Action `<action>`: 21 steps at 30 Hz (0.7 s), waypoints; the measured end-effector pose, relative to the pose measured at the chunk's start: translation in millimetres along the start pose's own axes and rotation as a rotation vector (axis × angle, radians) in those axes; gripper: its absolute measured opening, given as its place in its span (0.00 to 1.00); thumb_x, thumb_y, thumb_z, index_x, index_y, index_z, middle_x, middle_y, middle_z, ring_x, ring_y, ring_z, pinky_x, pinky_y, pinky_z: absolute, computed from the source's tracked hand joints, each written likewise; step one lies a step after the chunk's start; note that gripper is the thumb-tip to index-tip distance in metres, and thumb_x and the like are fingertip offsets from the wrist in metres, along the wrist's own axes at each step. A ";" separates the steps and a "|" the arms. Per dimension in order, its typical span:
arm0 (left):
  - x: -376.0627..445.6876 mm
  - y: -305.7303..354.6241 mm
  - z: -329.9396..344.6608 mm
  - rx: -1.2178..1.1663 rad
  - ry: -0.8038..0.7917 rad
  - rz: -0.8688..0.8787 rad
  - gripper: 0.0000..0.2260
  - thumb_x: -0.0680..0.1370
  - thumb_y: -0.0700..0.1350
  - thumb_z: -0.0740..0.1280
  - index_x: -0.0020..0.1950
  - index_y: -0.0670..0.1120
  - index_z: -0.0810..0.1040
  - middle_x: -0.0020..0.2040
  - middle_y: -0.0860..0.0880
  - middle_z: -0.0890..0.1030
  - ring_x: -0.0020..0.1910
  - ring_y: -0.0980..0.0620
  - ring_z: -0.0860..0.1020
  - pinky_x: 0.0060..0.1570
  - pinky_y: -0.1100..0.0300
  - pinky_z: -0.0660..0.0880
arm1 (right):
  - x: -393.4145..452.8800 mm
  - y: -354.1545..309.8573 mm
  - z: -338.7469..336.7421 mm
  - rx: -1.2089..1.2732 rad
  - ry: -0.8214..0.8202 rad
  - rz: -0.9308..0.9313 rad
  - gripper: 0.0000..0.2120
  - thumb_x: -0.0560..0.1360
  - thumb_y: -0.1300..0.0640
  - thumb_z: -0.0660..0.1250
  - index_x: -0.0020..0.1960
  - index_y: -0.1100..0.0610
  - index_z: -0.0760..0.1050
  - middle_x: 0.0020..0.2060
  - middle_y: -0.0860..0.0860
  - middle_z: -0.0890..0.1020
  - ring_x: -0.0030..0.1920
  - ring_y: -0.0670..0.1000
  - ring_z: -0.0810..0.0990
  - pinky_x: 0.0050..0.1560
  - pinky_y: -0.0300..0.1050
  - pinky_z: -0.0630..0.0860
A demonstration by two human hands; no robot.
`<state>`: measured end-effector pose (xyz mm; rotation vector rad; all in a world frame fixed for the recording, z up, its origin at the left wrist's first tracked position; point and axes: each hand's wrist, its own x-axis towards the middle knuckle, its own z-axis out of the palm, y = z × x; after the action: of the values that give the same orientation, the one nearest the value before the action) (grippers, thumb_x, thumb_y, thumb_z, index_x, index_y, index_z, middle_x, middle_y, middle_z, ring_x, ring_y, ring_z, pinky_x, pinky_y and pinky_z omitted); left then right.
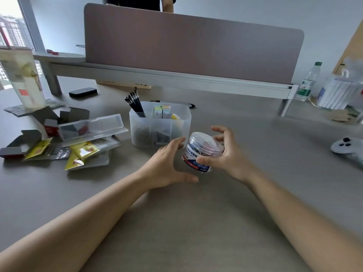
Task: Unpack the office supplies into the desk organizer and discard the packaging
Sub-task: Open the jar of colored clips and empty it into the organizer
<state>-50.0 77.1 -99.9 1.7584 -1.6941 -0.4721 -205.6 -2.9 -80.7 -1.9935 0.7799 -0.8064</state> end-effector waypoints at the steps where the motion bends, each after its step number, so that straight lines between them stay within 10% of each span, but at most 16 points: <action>1: -1.4 0.3 -0.2 -0.053 0.000 -0.007 0.43 0.61 0.49 0.77 0.70 0.48 0.57 0.63 0.54 0.70 0.63 0.55 0.68 0.59 0.67 0.66 | -1.8 -3.4 5.4 0.019 -0.026 -0.007 0.38 0.61 0.58 0.77 0.63 0.49 0.58 0.47 0.41 0.67 0.47 0.40 0.72 0.47 0.33 0.73; 5: -5.6 -5.3 -7.6 -0.252 0.044 -0.021 0.34 0.60 0.45 0.79 0.59 0.52 0.64 0.48 0.61 0.74 0.47 0.61 0.75 0.48 0.66 0.73 | -2.5 -13.2 21.1 0.068 -0.058 -0.035 0.36 0.59 0.53 0.76 0.60 0.47 0.59 0.47 0.40 0.68 0.48 0.39 0.73 0.44 0.26 0.74; 17: -18.1 -27.2 -28.1 -0.399 0.079 -0.011 0.34 0.49 0.54 0.75 0.52 0.56 0.69 0.48 0.54 0.79 0.49 0.52 0.79 0.53 0.52 0.78 | 10.0 -23.5 55.5 0.192 -0.076 -0.042 0.35 0.62 0.57 0.76 0.62 0.47 0.61 0.48 0.42 0.69 0.52 0.45 0.73 0.53 0.38 0.73; 21: -16.4 -26.3 -28.9 -0.422 0.077 0.011 0.34 0.48 0.52 0.75 0.53 0.54 0.70 0.50 0.50 0.80 0.50 0.50 0.80 0.52 0.50 0.78 | 9.8 -21.4 54.4 0.194 -0.082 -0.063 0.35 0.58 0.54 0.76 0.58 0.42 0.61 0.50 0.42 0.70 0.52 0.37 0.72 0.49 0.26 0.73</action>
<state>-13.0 97.9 -99.1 1.4400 -1.4252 -0.6910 -153.2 24.5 -84.4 -1.8718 0.5720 -0.8004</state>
